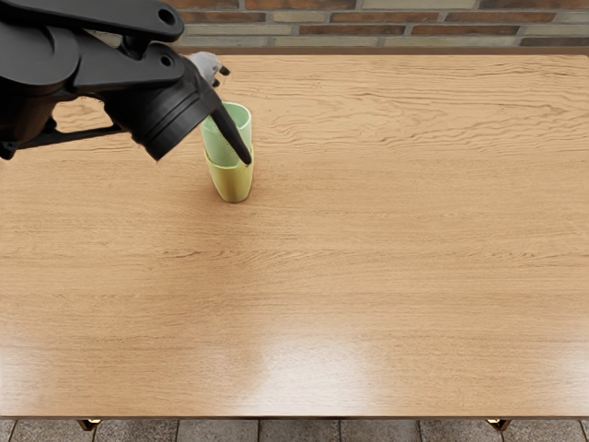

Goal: Pick up cup and place in cup with left hand

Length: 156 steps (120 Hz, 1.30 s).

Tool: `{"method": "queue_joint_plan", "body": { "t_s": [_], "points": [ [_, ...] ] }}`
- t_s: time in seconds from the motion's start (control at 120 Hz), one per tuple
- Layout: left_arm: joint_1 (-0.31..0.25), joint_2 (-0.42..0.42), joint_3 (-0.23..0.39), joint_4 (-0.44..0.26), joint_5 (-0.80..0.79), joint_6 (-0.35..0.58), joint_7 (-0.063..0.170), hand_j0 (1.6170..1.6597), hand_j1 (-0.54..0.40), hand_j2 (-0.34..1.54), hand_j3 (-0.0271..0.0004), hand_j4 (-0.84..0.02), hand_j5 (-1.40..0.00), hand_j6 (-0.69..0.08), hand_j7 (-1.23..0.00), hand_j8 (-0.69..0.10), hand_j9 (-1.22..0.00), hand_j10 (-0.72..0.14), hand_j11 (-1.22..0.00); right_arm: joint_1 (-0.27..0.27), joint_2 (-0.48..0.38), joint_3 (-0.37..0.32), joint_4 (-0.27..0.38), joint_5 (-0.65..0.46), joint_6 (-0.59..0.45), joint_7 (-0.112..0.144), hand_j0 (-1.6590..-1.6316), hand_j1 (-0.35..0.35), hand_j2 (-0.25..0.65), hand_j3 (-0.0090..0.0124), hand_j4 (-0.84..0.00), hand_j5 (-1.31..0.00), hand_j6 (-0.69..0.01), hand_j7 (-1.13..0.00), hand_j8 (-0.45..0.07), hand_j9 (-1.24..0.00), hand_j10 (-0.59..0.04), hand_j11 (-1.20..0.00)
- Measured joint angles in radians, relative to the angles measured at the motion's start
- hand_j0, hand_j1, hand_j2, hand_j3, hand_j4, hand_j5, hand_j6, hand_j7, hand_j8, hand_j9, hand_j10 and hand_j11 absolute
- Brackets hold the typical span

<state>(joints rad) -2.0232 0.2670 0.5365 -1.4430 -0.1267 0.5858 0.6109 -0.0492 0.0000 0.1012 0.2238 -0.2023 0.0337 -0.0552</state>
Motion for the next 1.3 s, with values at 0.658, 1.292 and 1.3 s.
{"method": "queue_joint_plan", "body": {
  "t_s": [0.658, 1.292, 1.3],
  "points": [
    [-0.105, -0.043, -0.011, -0.204, -0.079, 0.025, 0.000, 1.6581, 0.226, 0.02, 0.0000, -0.104, -0.13, -0.104, -0.13, -0.104, -0.13, -0.104, -0.13, 0.000, 0.000, 0.001, 0.000, 0.001, 0.001, 0.000, -1.6581, -0.320, -0.005, 0.0000, -0.024, -0.03, -0.024, -0.03, -0.024, -0.03, -0.024, -0.03],
    [0.355, 0.103, -0.506, -0.257, -0.093, -0.056, 0.000, 1.6581, 0.342, 0.00, 0.0000, -0.007, -0.01, -0.007, -0.01, -0.007, -0.01, -0.007, -0.01, 0.005, 0.000, 0.002, 0.000, 0.001, 0.002, 0.000, -1.6581, -0.320, -0.005, 0.0000, -0.024, -0.03, -0.024, -0.03, -0.024, -0.03, -0.024, -0.03],
    [0.363, 0.105, -0.517, -0.257, -0.095, -0.065, 0.000, 1.6581, 0.342, 0.00, 0.0000, -0.006, -0.01, -0.007, -0.01, -0.007, -0.01, -0.006, -0.01, 0.005, 0.000, 0.002, 0.000, 0.001, 0.002, 0.000, -1.6581, -0.320, -0.005, 0.0000, -0.024, -0.03, -0.024, -0.03, -0.024, -0.03, -0.024, -0.03]
  ]
}}
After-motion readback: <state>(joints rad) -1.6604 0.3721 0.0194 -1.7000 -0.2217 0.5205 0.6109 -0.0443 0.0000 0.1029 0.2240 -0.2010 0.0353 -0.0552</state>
